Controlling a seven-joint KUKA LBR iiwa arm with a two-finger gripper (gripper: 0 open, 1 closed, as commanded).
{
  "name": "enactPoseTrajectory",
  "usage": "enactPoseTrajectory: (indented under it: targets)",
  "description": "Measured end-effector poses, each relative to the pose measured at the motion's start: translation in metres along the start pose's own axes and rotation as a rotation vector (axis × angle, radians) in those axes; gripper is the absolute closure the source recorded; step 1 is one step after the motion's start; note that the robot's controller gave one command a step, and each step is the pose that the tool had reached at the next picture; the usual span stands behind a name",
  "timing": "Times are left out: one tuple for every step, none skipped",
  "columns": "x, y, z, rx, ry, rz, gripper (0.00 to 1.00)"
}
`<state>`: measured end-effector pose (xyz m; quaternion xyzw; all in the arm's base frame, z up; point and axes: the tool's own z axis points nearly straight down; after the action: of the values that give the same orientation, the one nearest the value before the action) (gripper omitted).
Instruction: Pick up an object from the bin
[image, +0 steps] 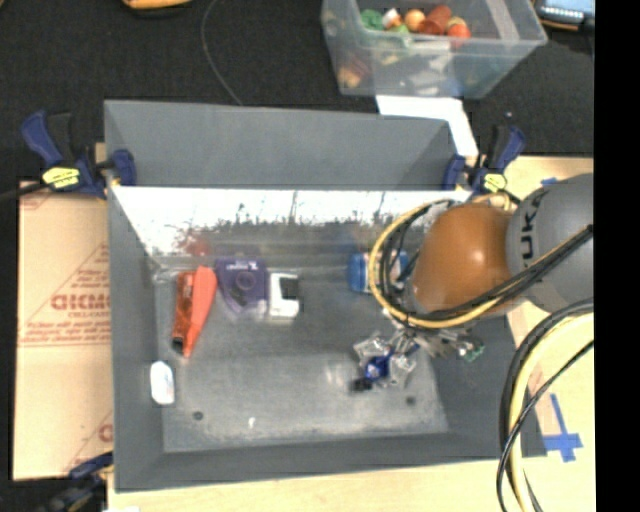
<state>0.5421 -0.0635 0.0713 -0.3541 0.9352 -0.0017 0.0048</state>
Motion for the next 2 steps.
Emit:
enactPoseTrajectory:
  targets:
    - [0.000,0.000,0.000,0.000,0.000,-0.001,1.00]
    - [0.000,0.000,-0.024,-0.001,0.002,0.000,1.00]
